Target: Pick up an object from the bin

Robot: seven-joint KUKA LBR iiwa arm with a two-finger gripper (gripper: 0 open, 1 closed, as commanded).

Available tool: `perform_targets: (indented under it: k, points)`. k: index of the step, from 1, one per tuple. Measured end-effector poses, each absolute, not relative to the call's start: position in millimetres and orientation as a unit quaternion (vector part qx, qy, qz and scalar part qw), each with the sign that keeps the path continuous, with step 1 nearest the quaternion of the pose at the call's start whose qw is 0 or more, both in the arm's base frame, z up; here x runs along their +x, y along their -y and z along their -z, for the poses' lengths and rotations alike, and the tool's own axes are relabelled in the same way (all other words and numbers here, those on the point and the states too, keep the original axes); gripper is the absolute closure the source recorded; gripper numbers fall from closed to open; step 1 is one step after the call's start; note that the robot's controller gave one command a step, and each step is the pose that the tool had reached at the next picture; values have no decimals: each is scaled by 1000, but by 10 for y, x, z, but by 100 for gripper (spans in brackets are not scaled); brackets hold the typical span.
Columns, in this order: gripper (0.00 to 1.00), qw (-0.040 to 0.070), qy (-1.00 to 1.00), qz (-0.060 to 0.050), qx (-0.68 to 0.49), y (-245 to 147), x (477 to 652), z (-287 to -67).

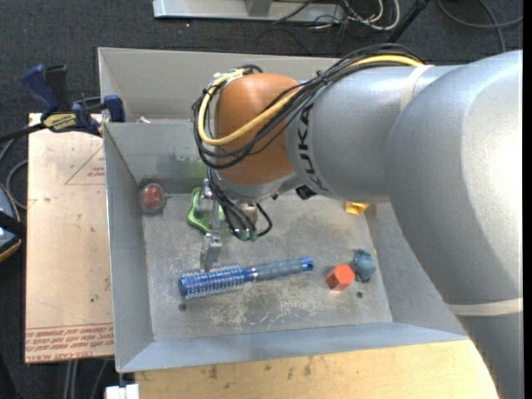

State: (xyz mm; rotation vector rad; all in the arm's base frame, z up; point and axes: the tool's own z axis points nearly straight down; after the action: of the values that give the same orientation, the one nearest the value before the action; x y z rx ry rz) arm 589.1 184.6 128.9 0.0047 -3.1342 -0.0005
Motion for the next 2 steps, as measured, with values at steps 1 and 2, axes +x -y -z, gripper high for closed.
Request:
perform_targets:
  k: [1,2]
  points:
    - [0,-10,994,5,104,-1492,5742,-1025]
    - [0,-1,971,-1,239,-686,5551,-1081]
